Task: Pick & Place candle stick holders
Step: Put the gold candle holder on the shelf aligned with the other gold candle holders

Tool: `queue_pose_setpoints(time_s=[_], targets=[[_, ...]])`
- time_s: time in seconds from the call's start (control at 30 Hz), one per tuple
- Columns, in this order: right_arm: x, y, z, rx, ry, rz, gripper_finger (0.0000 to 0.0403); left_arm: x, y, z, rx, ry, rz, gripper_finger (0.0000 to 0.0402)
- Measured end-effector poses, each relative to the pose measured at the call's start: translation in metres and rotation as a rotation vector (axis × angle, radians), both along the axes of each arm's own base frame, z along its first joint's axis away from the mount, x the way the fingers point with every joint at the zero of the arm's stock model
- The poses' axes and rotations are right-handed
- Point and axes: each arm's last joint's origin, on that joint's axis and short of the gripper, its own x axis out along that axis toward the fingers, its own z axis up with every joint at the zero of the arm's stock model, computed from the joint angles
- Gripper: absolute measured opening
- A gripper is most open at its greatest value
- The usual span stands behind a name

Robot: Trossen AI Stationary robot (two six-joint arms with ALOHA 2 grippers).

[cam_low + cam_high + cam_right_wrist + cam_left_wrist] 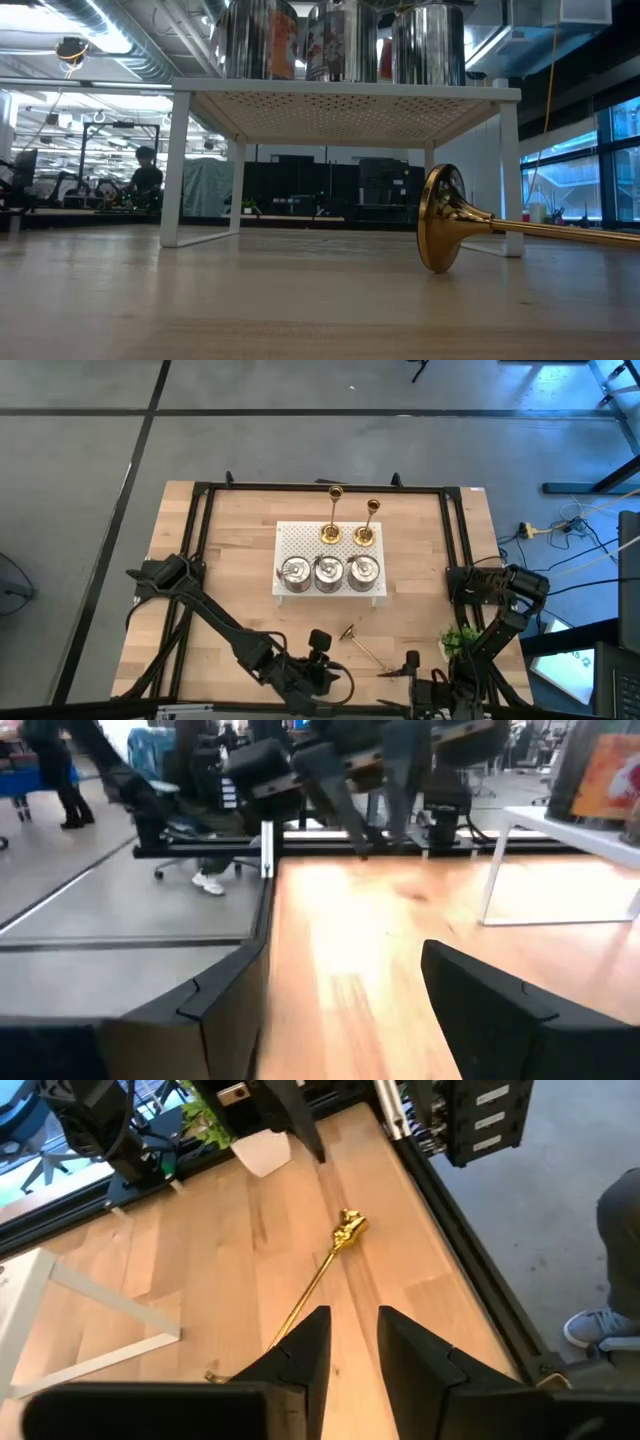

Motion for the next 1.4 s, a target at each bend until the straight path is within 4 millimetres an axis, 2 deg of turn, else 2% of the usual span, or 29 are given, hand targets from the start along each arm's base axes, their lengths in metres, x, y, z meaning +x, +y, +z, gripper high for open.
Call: queue_pose_setpoints(time_s=[0.23, 0.4, 0.5, 0.63, 0.73, 0.97, 1.2, 1.4], targets=[[0.005, 0.003, -0.002, 0.049, 0.064, 0.198, 0.0266, 0.007, 0.003, -0.012, 0.020, 0.025, 0.014, 0.0095], [0.013, 0.000, -0.002, 0.082, 0.075, 0.208, 0.0266, 0.014, 0.005, -0.030, 0.048, 0.056, 0.021, 0.0095], [0.013, 0.000, -0.003, 0.026, 0.084, 0.239, 0.0266, 0.020, 0.007, -0.042, 0.072, 0.074, 0.024, 0.0096], [0.012, -0.002, -0.003, 0.061, 0.110, 0.221, 0.0266, 0.025, 0.011, -0.051, 0.099, 0.092, 0.028, 0.0101], [0.009, -0.005, 0.003, 0.084, 0.177, 0.269, 0.0265, 0.028, 0.013, -0.056, 0.127, 0.100, 0.016, 0.0107], [0.005, -0.004, 0.002, 0.032, 0.290, 0.459, 0.0265, 0.037, 0.021, -0.055, 0.139, 0.077, 0.007, 0.0121], [0.013, -0.005, 0.001, 0.068, 0.367, 0.629, 0.0265, 0.051, 0.035, -0.052, 0.074, 0.055, -0.040, 0.0125], [0.019, -0.006, 0.003, 0.093, 0.376, 0.736, 0.0265, 0.057, 0.045, -0.052, 0.114, 0.062, -0.069, 0.0126]])
